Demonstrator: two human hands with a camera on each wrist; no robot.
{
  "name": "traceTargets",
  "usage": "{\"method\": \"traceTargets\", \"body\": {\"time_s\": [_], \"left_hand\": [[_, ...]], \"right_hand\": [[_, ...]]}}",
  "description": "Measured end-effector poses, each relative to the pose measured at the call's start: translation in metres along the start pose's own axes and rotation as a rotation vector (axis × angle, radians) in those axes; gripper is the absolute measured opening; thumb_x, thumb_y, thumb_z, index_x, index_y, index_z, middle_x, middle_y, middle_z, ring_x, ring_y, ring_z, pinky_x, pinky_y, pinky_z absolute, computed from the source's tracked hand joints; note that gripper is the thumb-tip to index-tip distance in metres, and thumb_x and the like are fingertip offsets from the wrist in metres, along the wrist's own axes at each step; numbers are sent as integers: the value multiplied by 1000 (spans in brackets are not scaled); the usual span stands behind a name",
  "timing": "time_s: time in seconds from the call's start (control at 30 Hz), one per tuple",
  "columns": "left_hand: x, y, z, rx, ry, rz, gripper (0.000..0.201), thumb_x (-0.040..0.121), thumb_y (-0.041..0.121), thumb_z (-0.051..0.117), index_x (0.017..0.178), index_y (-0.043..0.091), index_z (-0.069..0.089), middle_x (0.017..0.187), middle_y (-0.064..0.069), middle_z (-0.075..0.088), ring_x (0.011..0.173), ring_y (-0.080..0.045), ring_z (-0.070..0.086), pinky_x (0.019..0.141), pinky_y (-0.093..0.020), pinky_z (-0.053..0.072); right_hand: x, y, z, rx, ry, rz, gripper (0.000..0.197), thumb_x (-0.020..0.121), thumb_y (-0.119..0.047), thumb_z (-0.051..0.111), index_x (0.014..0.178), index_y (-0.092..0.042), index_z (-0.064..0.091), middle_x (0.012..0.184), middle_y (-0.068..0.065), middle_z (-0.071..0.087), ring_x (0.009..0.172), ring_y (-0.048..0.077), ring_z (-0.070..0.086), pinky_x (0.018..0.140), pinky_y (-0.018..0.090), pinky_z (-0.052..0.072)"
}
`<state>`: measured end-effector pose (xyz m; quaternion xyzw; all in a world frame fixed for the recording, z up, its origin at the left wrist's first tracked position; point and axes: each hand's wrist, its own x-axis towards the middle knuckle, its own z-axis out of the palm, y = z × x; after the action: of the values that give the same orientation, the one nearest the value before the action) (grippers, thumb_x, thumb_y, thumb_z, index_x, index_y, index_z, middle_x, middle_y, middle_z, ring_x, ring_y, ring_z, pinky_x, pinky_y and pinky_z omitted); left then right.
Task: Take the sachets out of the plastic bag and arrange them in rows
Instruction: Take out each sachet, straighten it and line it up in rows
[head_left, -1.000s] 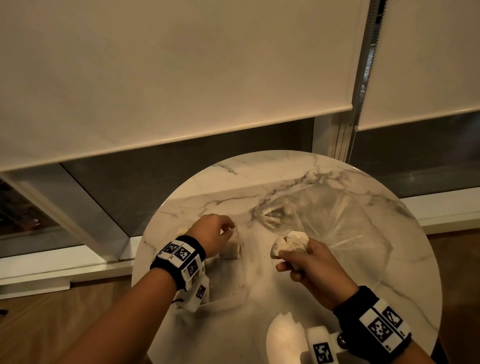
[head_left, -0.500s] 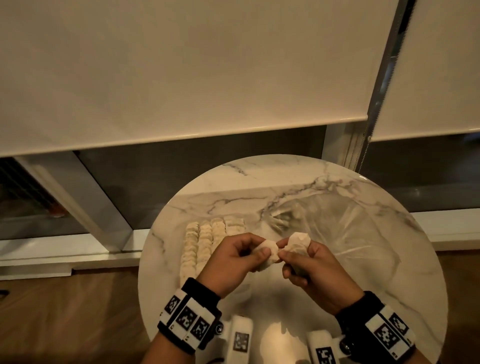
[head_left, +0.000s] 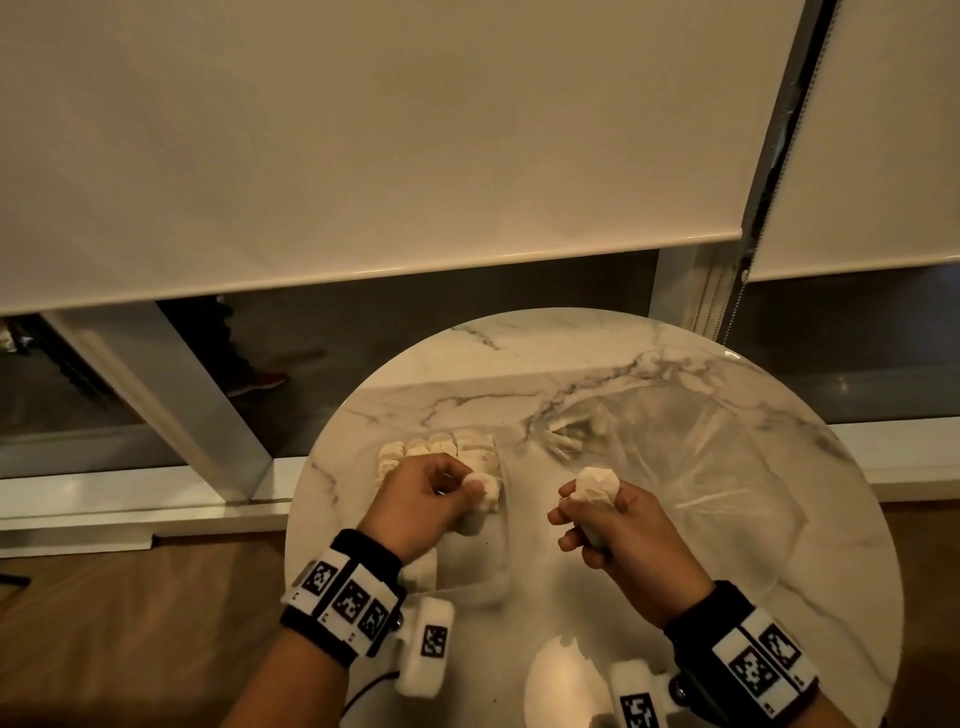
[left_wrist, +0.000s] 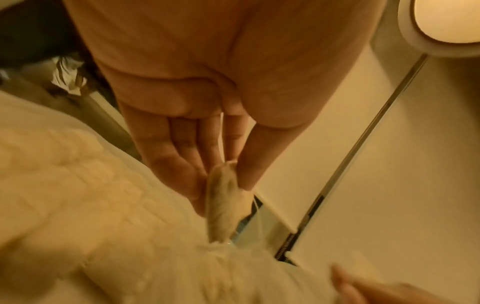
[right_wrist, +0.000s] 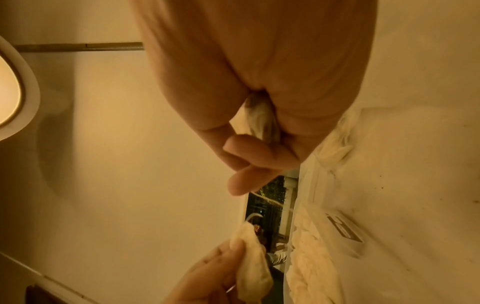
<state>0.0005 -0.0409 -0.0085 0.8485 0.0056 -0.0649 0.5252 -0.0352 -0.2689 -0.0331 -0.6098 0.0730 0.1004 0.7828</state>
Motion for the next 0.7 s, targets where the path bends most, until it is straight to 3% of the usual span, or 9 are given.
{"method": "traceTargets", "body": {"time_s": [0.07,0.17,0.27,0.37,0.47,0.57,0.7], "left_hand": [[16,-9,-16,144,107,-41,4,87,20,76,87,18,72,83,-1,74,76,-17,71,69,-33,61],[35,-10,-30,200,151,-114,4,89,16,72,91,17,69,87,-5,72,74,-18,72,60,-24,59],[50,-7,-32,281,71,-136,7,91,14,70,96,17,66,84,-6,72,69,-15,72,55,-19,54],[64,-14,-25,489,-61,-182,5,90,19,71,91,21,67,76,1,73,70,-10,70,62,-23,54],[73,-22,-19,616,-167,-245,9,88,18,72,85,24,66,72,2,74,69,-8,70,57,-20,50],[79,-29,-15,712,-227,-286,12,85,16,74,81,25,67,79,-1,76,76,-13,73,69,-27,60],[84,-31,-13,847,-223,-251,15,84,9,71,85,24,71,94,-2,73,88,-18,70,76,-27,58]], "right_hand": [[1,2,-2,3,20,20,11,92,-1,61,103,0,63,84,16,71,63,21,64,47,23,36],[1,5,-3,-4,16,42,12,92,-2,62,104,0,63,85,16,72,64,21,64,47,23,37],[1,5,-3,-13,5,51,13,93,-3,61,105,0,63,85,17,72,65,22,65,47,23,37],[1,5,-4,-21,0,52,12,93,-3,61,105,-1,63,85,16,72,65,22,65,47,23,37],[1,4,-6,-20,8,54,12,93,-3,61,105,-1,63,85,16,72,66,22,65,48,24,37],[1,4,-9,-15,23,62,13,92,-3,62,105,-1,63,85,15,72,66,22,65,48,24,36],[1,4,-11,-15,32,74,14,92,-3,62,106,0,63,85,16,72,66,22,65,48,25,36]]}}
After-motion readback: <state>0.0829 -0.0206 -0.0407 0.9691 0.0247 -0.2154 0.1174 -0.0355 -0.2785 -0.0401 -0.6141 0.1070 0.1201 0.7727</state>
